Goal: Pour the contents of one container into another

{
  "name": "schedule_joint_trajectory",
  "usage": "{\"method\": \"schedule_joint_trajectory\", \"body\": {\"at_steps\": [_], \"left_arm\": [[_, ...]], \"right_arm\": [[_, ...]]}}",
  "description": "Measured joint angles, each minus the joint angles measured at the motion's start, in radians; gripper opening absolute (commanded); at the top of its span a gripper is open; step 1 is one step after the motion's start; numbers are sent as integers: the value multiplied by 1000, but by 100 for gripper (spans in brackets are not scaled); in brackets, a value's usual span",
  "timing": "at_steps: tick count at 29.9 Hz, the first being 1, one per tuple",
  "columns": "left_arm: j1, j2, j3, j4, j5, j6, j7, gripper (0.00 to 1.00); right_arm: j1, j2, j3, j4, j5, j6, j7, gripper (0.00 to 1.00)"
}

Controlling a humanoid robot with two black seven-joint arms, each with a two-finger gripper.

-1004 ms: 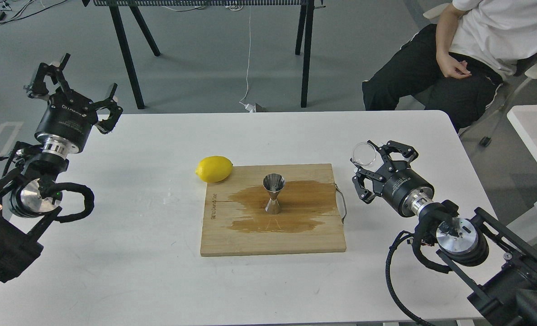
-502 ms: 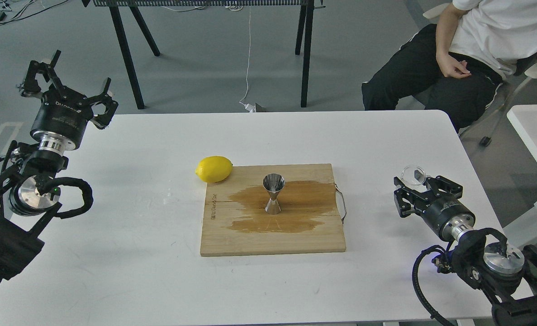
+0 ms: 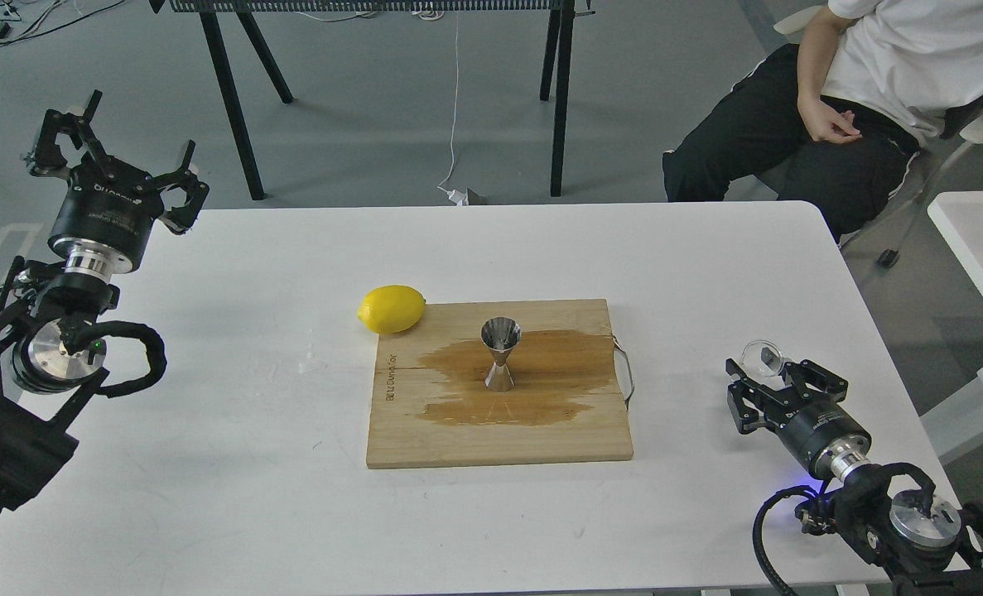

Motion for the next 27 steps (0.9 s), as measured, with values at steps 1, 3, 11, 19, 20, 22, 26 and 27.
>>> {"method": "schedule_joint_trajectory", "body": {"at_steps": [1,3,11,19,20,22,26,27], "left_arm": [[1,0,0,0,0,0,0,100],[1,0,0,0,0,0,-1,100],[3,1,0,1,0,0,-4,100],[7,1,0,10,0,-2,-6,100],[7,1,0,11,0,-2,-6,100],[7,1,0,12,0,-2,-6,100],[7,3,0,12,0,-2,-6,100],[7,4,0,12,0,-3,-6,100]], "right_arm": [[11,4,0,-12,0,-1,0,36],[28,13,0,-31,0,-10,0,36],[77,41,17,-50,0,-125,11,36],[106,54,5,-80,0,-134,12,38],[110,58,3,-88,0,-134,11,39],[113,65,0,-99,0,-130,9,41],[115,68,-1,-103,-1,-126,8,45],[116,68,-1,-103,-1,-125,9,46]]}}
